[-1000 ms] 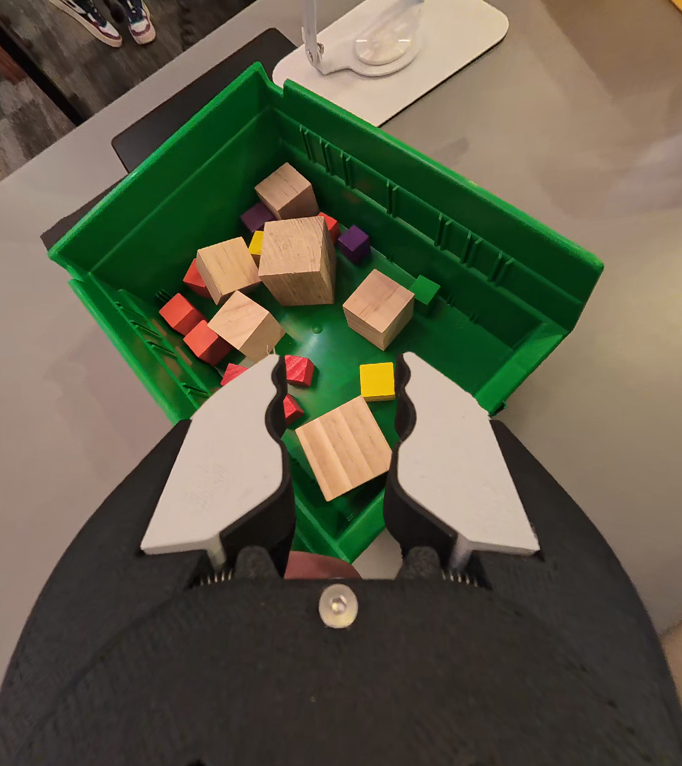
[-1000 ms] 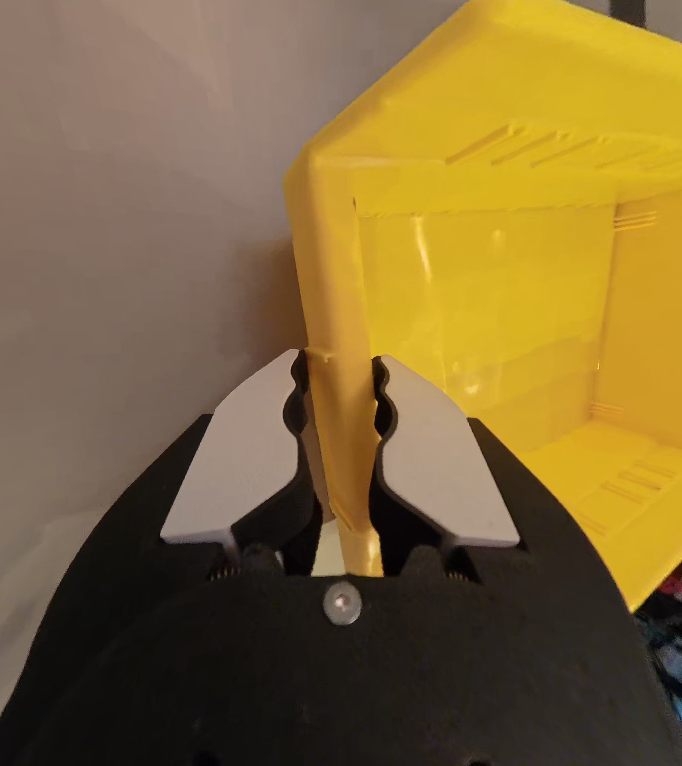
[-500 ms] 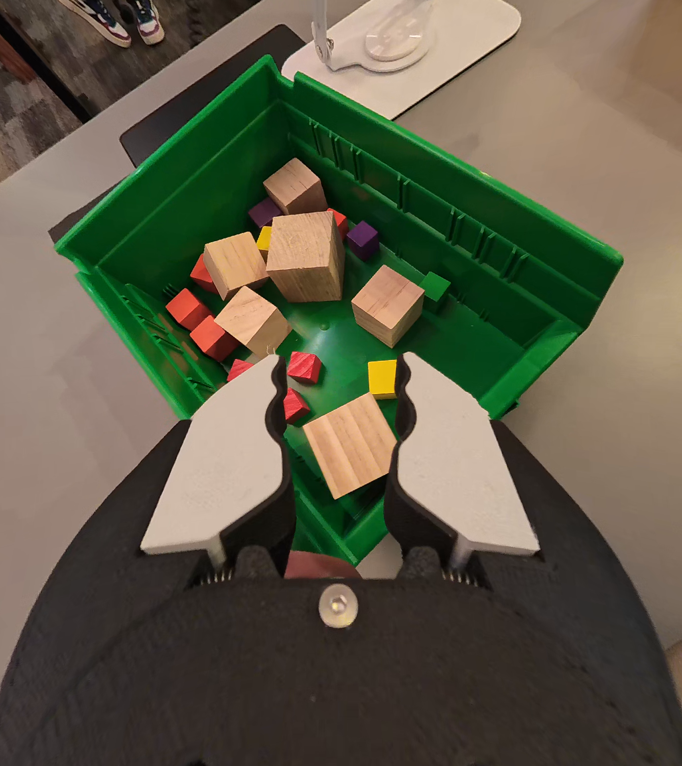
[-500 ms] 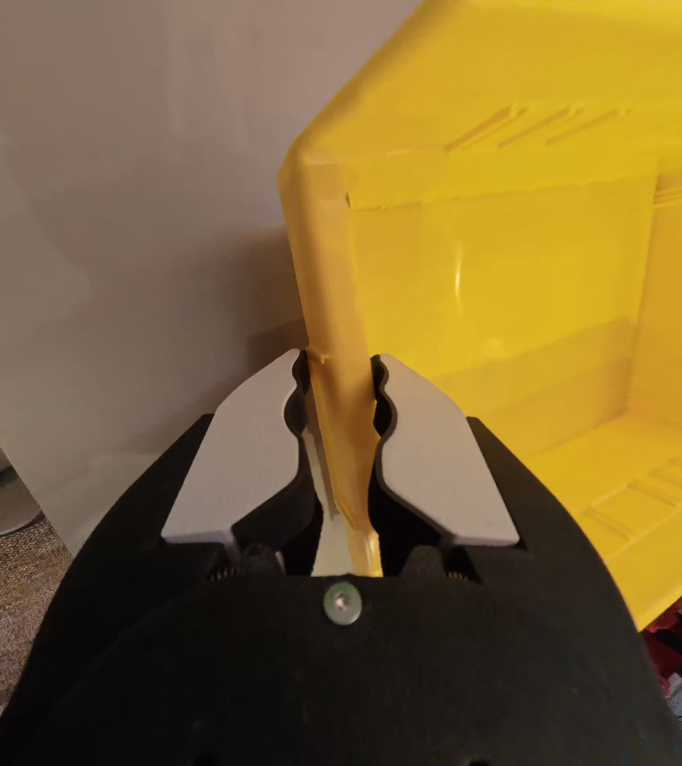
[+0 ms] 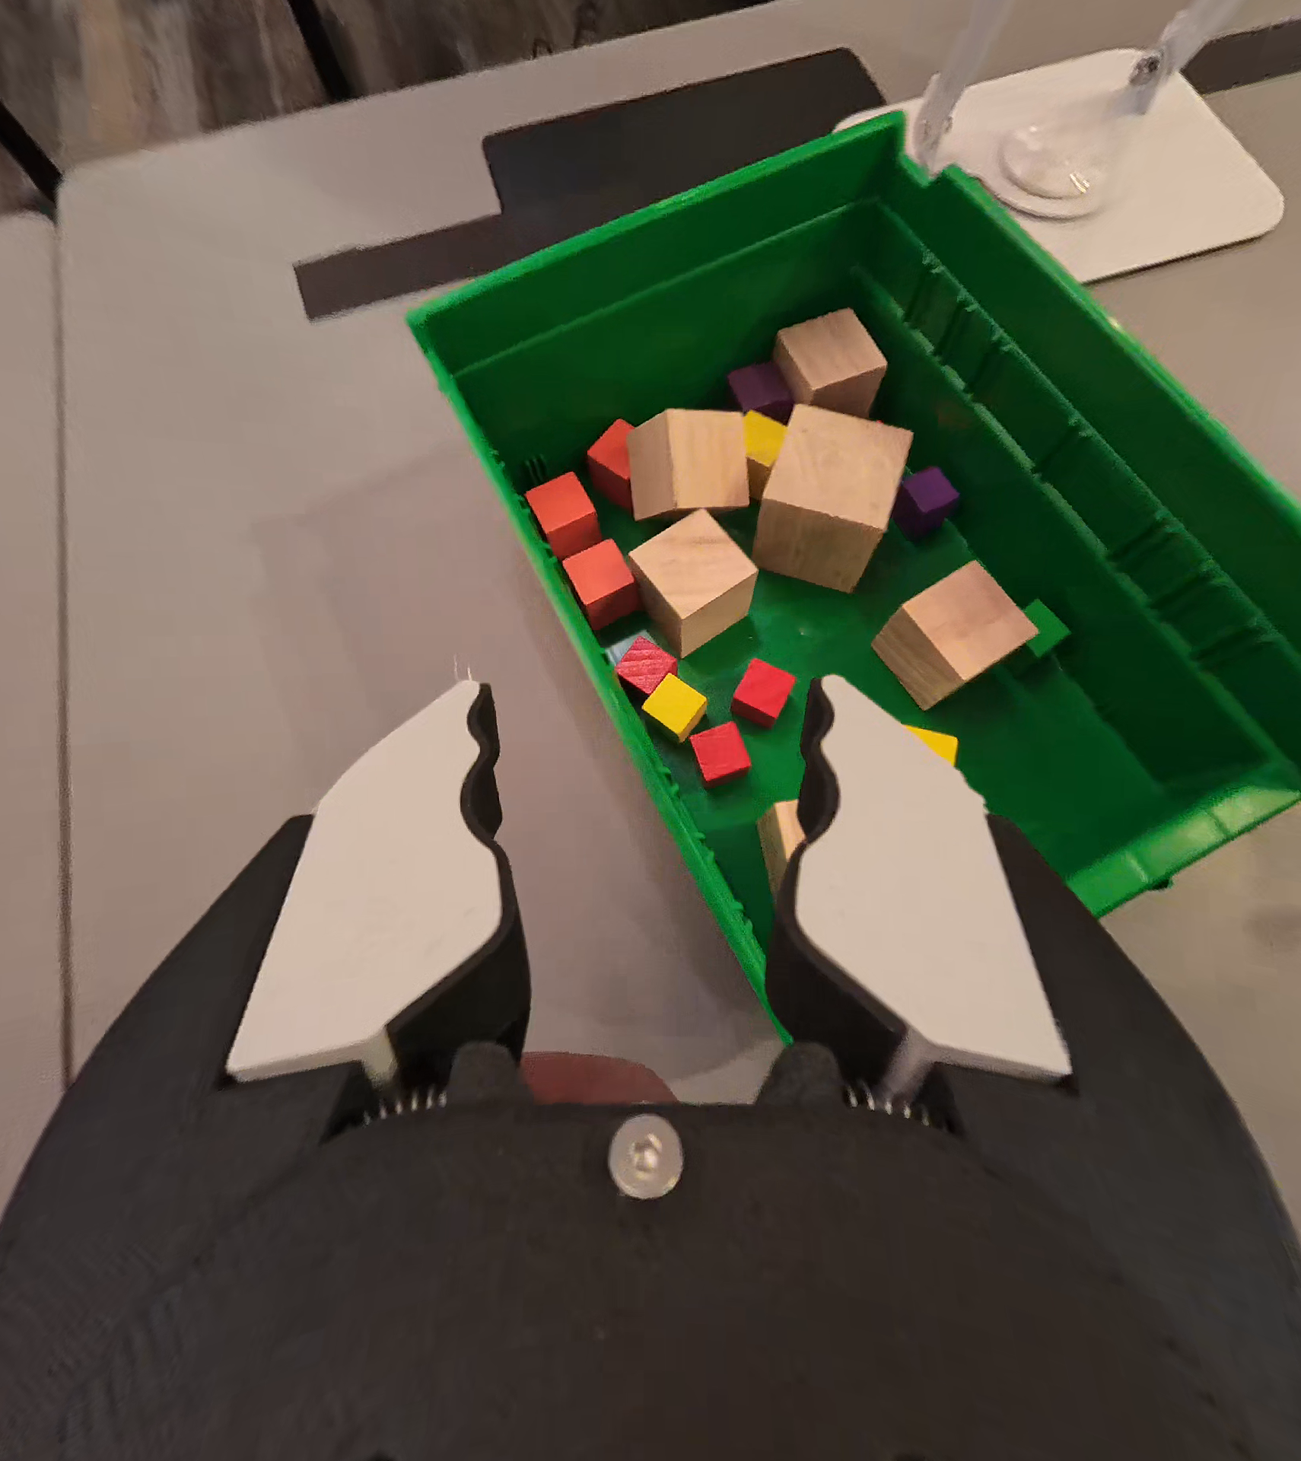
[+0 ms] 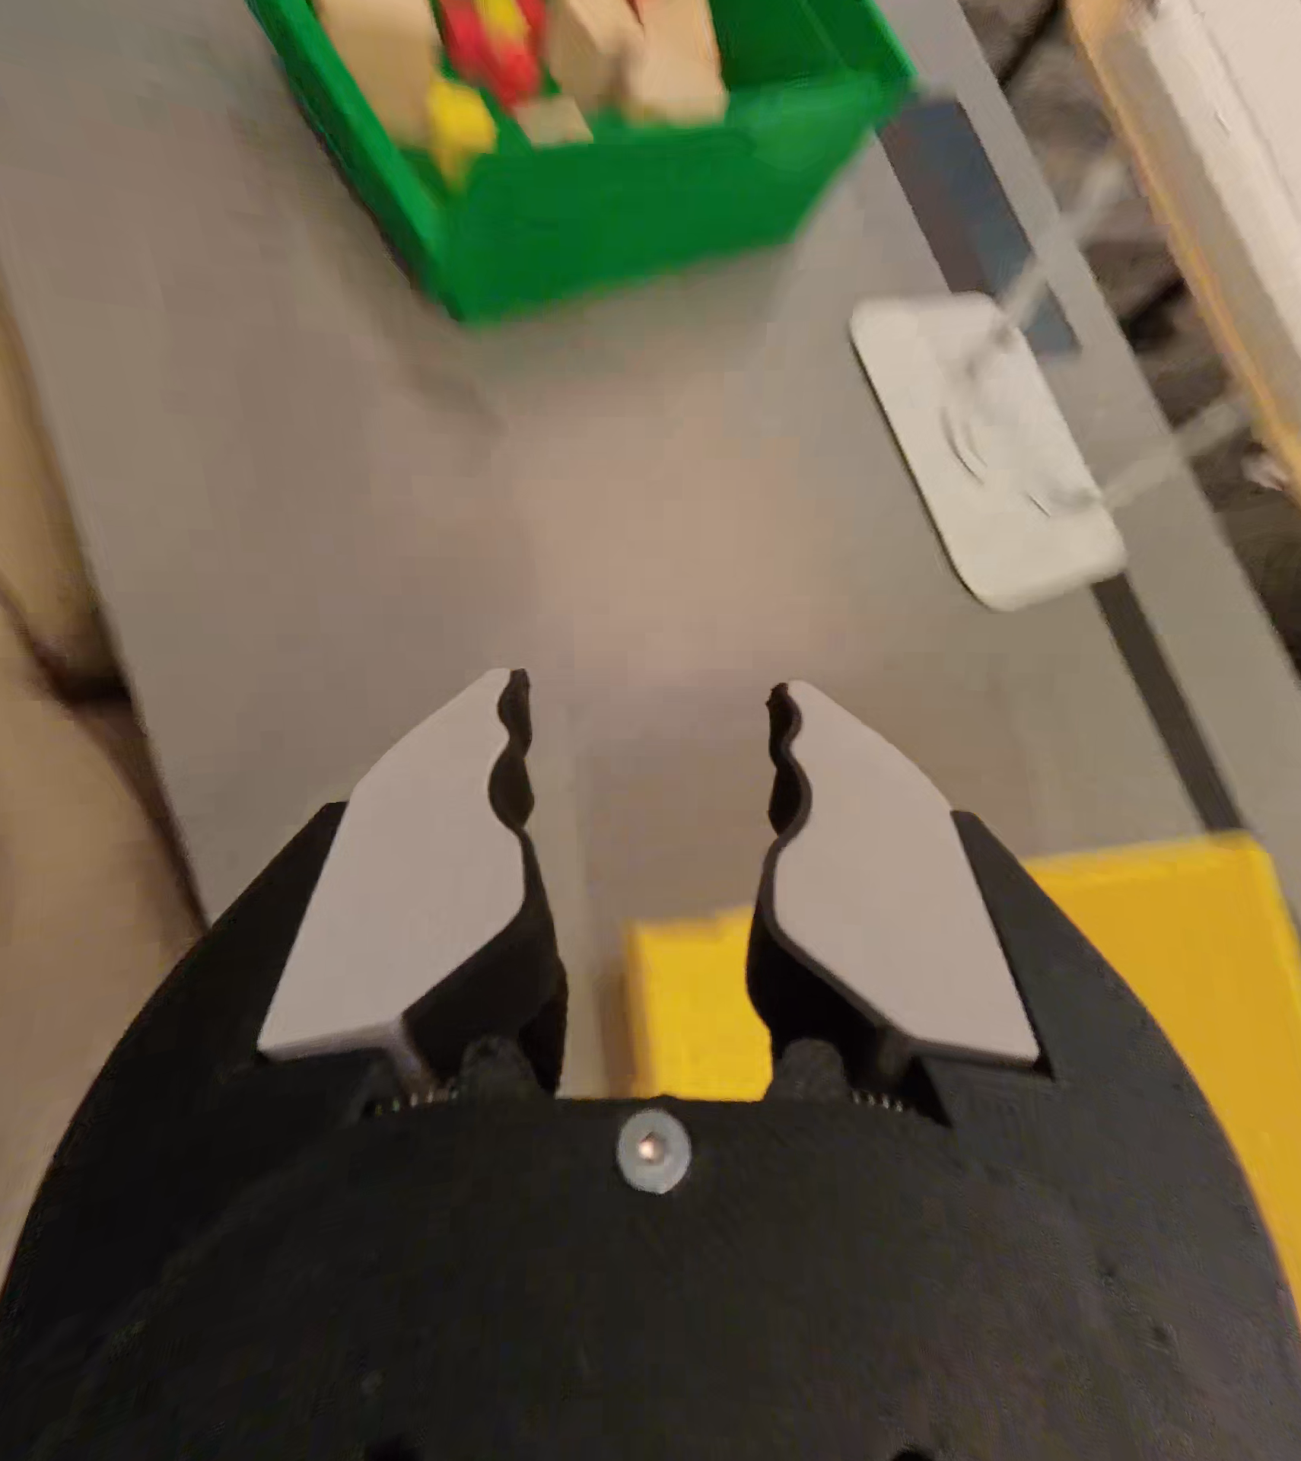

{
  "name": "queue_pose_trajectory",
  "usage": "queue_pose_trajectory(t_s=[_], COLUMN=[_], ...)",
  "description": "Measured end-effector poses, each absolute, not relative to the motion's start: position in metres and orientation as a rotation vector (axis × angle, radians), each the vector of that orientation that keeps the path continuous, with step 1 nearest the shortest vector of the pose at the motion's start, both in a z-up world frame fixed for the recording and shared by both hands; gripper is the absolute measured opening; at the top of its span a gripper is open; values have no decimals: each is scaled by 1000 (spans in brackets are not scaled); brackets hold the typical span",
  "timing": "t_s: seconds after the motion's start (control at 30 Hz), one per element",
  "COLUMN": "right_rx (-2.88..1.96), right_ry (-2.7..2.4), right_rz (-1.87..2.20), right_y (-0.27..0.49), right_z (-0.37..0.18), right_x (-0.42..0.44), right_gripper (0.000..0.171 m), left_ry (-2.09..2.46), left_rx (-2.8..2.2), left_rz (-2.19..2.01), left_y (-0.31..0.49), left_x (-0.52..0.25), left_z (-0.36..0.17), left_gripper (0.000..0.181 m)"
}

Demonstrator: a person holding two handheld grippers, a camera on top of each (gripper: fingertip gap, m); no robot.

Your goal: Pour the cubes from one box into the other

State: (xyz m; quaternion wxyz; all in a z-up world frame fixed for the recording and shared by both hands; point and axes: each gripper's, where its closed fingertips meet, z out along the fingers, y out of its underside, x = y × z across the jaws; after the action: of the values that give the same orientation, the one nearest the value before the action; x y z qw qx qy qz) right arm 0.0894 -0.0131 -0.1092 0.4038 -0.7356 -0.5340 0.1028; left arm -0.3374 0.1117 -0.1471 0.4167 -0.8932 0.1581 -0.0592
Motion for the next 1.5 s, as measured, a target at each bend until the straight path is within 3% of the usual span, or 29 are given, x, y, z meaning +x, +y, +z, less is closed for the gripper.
queue_pose_trajectory(t_s=[0.03, 0.13, 0.27, 0.43, 0.53, 0.63, 1.5], right_rx=[-1864, -1921, -2065, -2223, -2276, -2298, -2347], right_ry=[-1326, -1294, -1127, -1145, -1152, -1188, -1082], right_rz=[353, 533, 631, 590, 608, 526, 585], right_y=[-7, 25, 96, 141, 146, 153, 123], right_z=[-107, -116, -138, -185, -202, -204, -200], right_x=[60, -18, -91, -145, -164, -166, -89], right_gripper=[53, 65, 65, 61, 43, 21, 9], left_ry=[367, 295, 262, 358, 414, 421, 562], left_rx=[-2261, -2357, -2422, -2583, -2633, -2665, -2615], left_rz=[-189, -267, -259, -183, -193, -149, -74], left_y=[117, 130, 150, 157, 158, 159, 148], left_x=[-339, -346, -350, -353, -348, -350, -278], left_z=[-151, -171, -185, -207, -217, -230, -203], left_gripper=[72, 74, 80, 69, 35, 15, 7])
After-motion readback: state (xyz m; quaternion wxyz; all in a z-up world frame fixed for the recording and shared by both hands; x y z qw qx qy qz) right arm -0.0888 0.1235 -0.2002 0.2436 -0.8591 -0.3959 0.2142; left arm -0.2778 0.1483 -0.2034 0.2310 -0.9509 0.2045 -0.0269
